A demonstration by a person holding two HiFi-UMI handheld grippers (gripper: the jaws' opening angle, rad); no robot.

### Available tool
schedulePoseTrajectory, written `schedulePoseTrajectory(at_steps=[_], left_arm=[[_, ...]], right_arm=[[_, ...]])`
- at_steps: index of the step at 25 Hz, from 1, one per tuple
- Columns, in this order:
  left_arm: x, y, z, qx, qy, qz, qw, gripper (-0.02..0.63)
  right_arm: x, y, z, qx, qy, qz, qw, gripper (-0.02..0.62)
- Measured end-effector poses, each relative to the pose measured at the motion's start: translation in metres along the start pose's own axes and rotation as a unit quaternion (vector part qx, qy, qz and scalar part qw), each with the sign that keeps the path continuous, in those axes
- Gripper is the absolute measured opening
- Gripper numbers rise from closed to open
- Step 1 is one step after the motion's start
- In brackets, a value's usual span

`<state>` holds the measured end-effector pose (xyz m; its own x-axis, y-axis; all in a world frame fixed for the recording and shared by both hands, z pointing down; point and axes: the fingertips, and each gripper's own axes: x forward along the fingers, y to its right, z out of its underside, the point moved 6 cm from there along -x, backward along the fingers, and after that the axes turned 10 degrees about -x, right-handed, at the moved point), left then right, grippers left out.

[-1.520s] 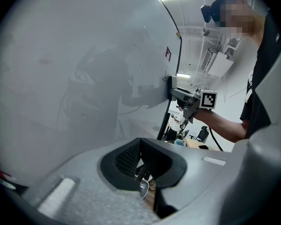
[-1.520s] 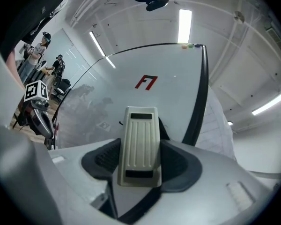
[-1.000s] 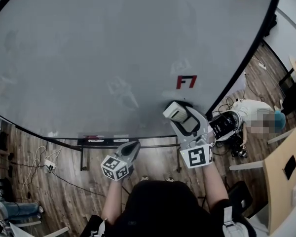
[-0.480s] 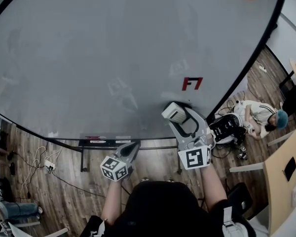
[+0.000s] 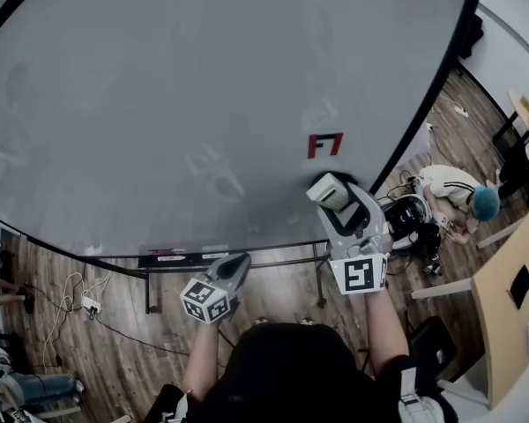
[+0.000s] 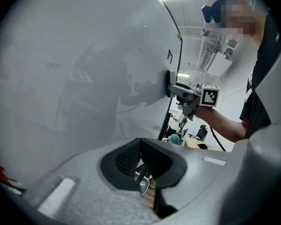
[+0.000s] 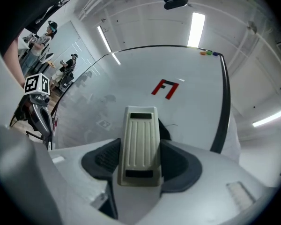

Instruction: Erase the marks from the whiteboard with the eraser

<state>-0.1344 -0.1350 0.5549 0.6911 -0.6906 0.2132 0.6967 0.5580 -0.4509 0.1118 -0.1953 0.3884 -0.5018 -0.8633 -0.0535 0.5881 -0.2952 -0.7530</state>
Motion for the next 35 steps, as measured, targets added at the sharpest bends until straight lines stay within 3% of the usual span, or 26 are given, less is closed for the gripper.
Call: schedulePoseTrajectory(at_steps=[17, 27, 35], left_arm=[[0.021, 0.014, 0.003, 0.003, -0.014, 0.015, 0.9998, 0.011], [0.011, 0.005, 0.003, -0.002, -0.006, 0.009, 0.9999, 0.011], [-0.002, -0.005, 0.003, -0.006, -0.001, 0.002, 1.0, 0.011]], right_arm=[[-0.025, 0.035, 0.045, 0.011, -0.053, 0.049, 0.997, 0.256], [-0.015, 0.027, 0.032, 0.033, -0.04, 0.058, 0.997, 0.256], [0.005, 0.003, -0.005, 0.011, -0.019, 0.024, 0.999, 0.256]])
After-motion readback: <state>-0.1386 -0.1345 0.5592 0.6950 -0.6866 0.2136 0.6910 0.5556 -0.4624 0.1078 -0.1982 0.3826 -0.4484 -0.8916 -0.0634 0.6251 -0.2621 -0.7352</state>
